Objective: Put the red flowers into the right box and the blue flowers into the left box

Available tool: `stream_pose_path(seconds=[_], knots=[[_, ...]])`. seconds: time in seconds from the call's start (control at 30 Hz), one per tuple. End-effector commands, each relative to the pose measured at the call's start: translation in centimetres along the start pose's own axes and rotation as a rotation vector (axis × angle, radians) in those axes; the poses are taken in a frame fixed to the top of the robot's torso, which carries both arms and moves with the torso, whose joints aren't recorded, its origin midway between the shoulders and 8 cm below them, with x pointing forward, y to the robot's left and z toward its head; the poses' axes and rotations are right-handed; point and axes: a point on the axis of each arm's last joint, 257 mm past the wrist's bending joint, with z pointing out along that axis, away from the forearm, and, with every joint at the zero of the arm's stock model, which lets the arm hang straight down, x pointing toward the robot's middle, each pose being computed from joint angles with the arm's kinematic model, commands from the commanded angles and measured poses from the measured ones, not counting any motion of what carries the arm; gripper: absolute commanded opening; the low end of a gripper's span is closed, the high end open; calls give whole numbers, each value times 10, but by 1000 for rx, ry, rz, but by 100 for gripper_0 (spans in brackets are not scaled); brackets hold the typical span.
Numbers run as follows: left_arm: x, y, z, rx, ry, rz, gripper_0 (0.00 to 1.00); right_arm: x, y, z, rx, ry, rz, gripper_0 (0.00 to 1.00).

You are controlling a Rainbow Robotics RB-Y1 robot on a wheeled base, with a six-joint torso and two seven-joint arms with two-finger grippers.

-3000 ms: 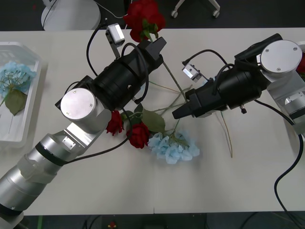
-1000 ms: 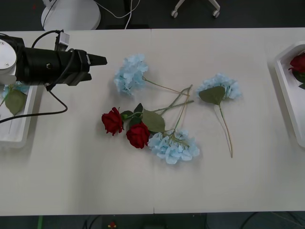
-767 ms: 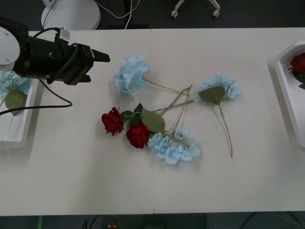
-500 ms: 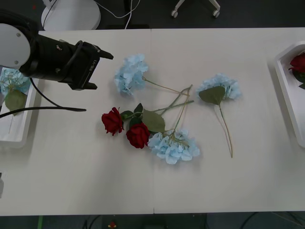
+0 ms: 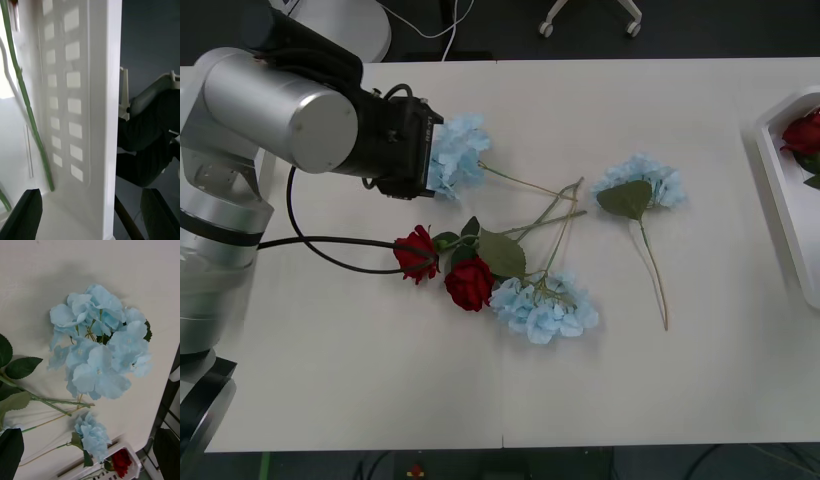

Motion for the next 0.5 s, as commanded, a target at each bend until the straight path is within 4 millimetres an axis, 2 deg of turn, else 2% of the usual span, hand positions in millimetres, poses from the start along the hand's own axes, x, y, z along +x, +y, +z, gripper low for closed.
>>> stream_pose_path(seconds=[0.03,0.07,0.17,0.2,0.27,0.3,0.37,0.4,0.5], knots=[[48,-13,1,30,-2,88,100,-69,-10,-37,-6,-130,0,76],[49,-11,3,27,-8,84,100,-75,-7,-42,-11,-139,-5,76],[58,6,16,5,-47,63,100,-111,22,-71,-61,-200,-55,76],[59,8,18,3,-56,63,100,-116,28,-77,-73,-209,-61,76],[61,19,25,-10,-83,41,100,-135,60,-104,-143,-238,-87,76],[61,21,27,-15,-89,32,100,-137,68,-109,-164,-240,-91,77],[59,30,33,-30,-105,0,100,-148,107,-136,-258,-264,-120,79],[59,32,35,-35,-109,-6,100,-151,118,-144,-287,-271,-129,79],[54,45,45,-65,-130,-8,100,-148,172,-173,-435,-260,-147,80]])
